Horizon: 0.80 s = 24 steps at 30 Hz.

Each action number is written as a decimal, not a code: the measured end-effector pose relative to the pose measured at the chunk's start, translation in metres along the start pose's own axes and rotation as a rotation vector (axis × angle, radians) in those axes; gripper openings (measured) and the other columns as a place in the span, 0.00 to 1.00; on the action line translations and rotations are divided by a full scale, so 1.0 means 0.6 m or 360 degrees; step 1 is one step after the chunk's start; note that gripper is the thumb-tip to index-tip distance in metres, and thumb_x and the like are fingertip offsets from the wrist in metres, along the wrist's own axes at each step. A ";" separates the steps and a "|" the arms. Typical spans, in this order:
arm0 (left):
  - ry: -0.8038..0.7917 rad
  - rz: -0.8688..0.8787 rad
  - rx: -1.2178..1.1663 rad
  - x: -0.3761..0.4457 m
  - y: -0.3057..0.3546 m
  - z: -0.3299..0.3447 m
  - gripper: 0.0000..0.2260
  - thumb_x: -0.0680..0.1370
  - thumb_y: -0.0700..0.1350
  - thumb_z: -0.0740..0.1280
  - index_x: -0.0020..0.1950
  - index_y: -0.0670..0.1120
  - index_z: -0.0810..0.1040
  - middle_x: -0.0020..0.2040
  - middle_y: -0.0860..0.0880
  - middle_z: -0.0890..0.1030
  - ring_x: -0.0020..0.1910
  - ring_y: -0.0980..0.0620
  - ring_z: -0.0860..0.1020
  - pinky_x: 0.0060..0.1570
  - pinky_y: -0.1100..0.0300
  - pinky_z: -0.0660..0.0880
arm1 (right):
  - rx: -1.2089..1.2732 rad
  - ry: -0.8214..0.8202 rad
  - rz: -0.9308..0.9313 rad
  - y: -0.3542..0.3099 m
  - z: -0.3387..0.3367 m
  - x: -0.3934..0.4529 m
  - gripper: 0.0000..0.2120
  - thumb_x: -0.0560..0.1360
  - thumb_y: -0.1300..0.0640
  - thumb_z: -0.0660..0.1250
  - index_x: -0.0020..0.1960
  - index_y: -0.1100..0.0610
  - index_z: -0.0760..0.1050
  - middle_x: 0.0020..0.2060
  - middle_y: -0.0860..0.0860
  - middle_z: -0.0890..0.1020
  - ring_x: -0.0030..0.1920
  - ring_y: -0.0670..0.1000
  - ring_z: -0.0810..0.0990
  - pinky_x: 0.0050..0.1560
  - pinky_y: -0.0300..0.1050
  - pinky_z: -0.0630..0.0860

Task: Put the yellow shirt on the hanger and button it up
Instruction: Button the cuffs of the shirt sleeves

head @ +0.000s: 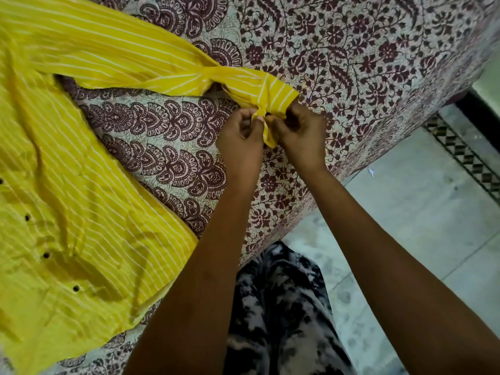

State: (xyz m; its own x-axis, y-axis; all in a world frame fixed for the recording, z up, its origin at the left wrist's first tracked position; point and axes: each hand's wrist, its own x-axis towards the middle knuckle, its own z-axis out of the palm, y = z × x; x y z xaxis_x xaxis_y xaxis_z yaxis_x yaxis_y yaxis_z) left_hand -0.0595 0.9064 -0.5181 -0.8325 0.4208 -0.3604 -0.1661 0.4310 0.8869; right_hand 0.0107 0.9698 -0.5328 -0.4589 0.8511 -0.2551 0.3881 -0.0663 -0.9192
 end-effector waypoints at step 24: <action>-0.0353 -0.0301 -0.0112 0.019 0.019 -0.027 0.08 0.74 0.34 0.63 0.47 0.42 0.81 0.36 0.48 0.80 0.35 0.51 0.74 0.35 0.61 0.71 | 0.0265 0.0030 0.0286 -0.005 0.017 -0.007 0.17 0.68 0.57 0.67 0.41 0.73 0.74 0.37 0.69 0.79 0.37 0.53 0.75 0.39 0.57 0.77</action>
State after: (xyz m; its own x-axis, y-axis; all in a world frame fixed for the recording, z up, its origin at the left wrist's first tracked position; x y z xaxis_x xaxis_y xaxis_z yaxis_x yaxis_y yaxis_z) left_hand -0.0796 0.9035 -0.5074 -0.6486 0.5061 -0.5685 -0.3498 0.4651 0.8132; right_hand 0.0036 0.9614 -0.5320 -0.3785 0.8274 -0.4149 0.3244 -0.3013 -0.8967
